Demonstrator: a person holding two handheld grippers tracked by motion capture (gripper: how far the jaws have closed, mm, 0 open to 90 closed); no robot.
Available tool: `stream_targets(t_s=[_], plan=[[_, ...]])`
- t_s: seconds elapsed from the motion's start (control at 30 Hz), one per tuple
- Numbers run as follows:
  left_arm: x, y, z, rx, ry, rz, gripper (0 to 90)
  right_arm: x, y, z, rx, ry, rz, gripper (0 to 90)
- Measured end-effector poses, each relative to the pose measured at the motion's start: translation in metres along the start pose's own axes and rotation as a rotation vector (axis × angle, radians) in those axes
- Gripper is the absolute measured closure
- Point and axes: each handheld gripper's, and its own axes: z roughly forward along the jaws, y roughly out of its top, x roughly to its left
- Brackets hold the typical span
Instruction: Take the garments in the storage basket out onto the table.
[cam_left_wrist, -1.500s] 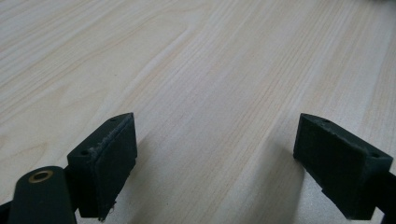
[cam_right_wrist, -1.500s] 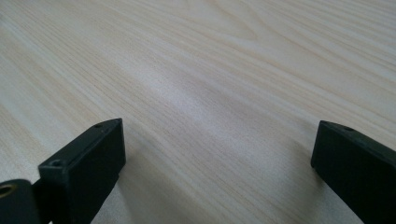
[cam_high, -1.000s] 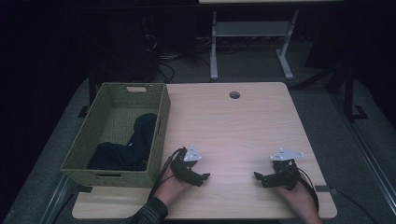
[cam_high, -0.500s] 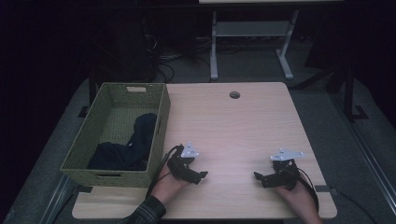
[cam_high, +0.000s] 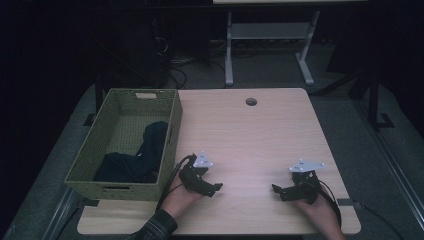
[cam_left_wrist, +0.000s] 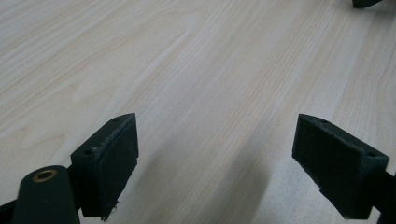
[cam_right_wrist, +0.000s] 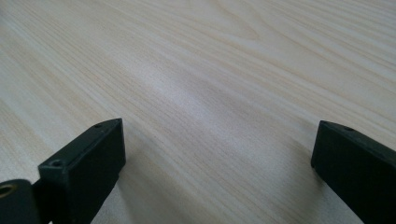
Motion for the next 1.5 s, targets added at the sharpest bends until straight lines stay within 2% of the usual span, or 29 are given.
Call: stream_targets(t_s=[0.17,0.43,0.57,0.67,0.83,1.3,1.5], plan=[[0.002,0.004,-0.004,-0.007,0.008,-0.008,14.1,0.0,0.0,0.0,-0.001,0.0,-0.002,2.6],[0.002,0.009,-0.009,-0.008,-0.001,-0.018,14.2,0.0,0.0,0.0,-0.001,0.003,-0.004,2.6],[0.001,0.012,-0.011,0.007,0.001,-0.015,14.3,0.0,0.0,0.0,-0.001,0.003,-0.001,2.6],[0.0,0.015,-0.014,0.022,0.01,0.002,14.3,0.0,0.0,0.0,-0.001,0.003,-0.004,2.6],[0.001,0.019,-0.017,0.032,-0.006,-0.013,14.3,0.0,0.0,0.0,-0.001,0.003,-0.003,2.6],[0.0,0.028,-0.024,0.065,-0.019,-0.004,14.6,0.001,0.0,0.0,-0.001,0.008,-0.001,2.6],[0.0,0.032,-0.027,0.082,-0.025,-0.017,14.7,0.001,0.0,0.0,0.0,0.009,-0.001,2.6]])
